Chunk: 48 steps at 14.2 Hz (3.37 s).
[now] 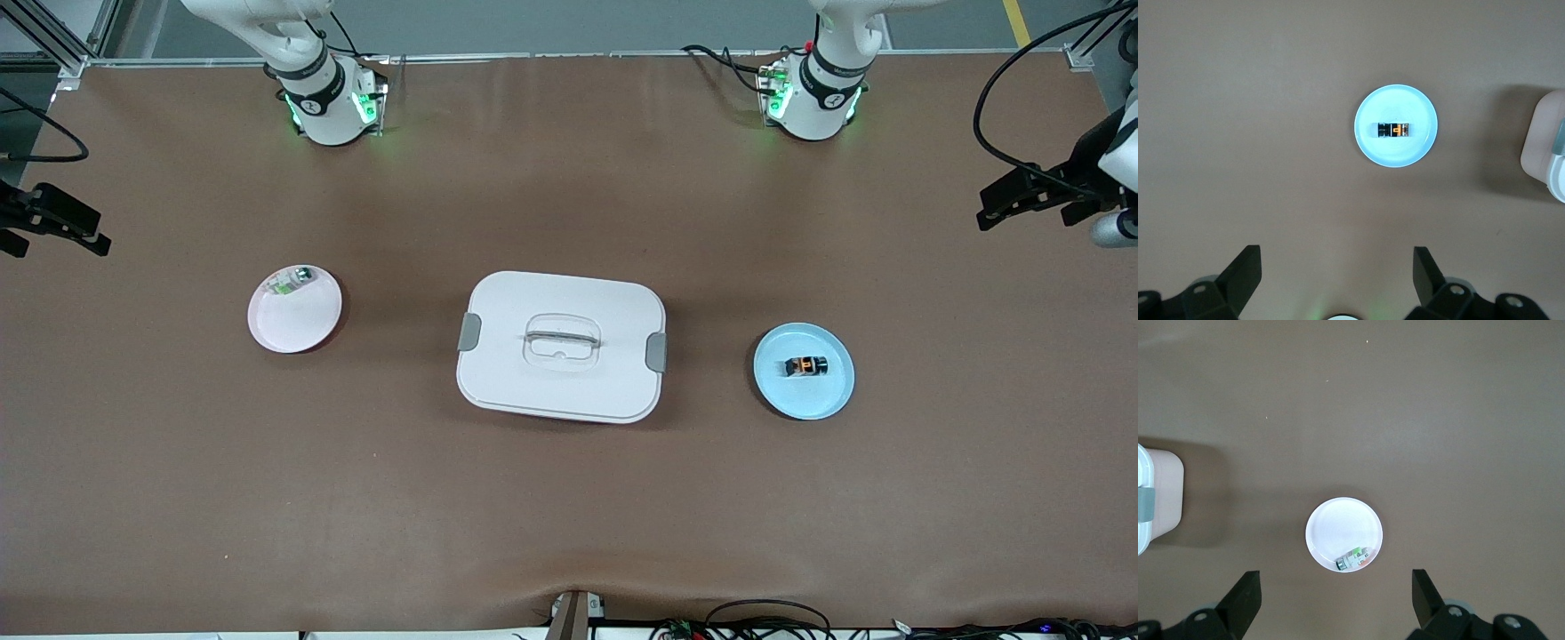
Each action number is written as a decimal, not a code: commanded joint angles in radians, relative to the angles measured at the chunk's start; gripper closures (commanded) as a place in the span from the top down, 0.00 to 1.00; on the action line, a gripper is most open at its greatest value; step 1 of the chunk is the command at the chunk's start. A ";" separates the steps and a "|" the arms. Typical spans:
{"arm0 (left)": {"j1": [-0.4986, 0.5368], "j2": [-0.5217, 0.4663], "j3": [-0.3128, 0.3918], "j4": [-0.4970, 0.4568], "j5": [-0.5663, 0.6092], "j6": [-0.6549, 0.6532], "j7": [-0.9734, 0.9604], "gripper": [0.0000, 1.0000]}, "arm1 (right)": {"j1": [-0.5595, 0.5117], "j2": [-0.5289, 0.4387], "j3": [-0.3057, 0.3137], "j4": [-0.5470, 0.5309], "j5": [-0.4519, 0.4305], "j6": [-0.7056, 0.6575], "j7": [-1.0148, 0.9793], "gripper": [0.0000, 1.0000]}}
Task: Transfer orange switch to right arm and place
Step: 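Move the left gripper toward the light-blue plate, then lower the left gripper onto the orange switch and close it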
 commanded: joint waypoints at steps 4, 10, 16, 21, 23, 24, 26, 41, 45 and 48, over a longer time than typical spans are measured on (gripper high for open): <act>-0.014 0.060 -0.006 0.009 0.014 -0.007 0.000 1.00 | 0.007 0.014 -0.003 0.028 -0.012 -0.010 0.006 1.00; -0.050 0.114 -0.016 -0.029 0.002 0.042 -0.018 1.00 | 0.008 0.019 -0.002 0.028 -0.012 -0.009 0.006 1.00; -0.053 0.111 -0.036 -0.165 0.002 0.180 -0.096 1.00 | 0.010 0.021 -0.002 0.028 -0.012 -0.010 0.006 1.00; -0.044 0.117 -0.034 -0.308 0.008 0.384 -0.093 1.00 | 0.010 0.022 0.000 0.028 -0.012 -0.009 0.006 1.00; -0.041 0.134 -0.034 -0.356 0.008 0.454 -0.093 1.00 | 0.010 0.022 0.000 0.028 -0.012 -0.009 0.006 1.00; -0.041 0.149 -0.034 -0.380 0.009 0.505 -0.093 1.00 | 0.010 0.022 0.000 0.028 -0.012 -0.009 0.006 1.00; -0.031 0.198 -0.034 -0.440 0.008 0.624 -0.095 1.00 | 0.010 0.022 0.000 0.028 -0.012 -0.009 0.006 1.00; -0.079 0.436 -0.036 -0.502 0.003 0.975 -0.107 1.00 | 0.011 0.031 0.001 0.028 -0.012 -0.009 0.006 1.00; -0.077 0.485 -0.036 -0.511 0.002 1.064 -0.129 1.00 | 0.011 0.030 0.000 0.030 -0.012 -0.010 0.006 1.00; -0.079 0.502 -0.036 -0.512 0.002 1.074 -0.129 1.00 | 0.011 0.030 0.001 0.030 -0.012 -0.010 0.006 1.00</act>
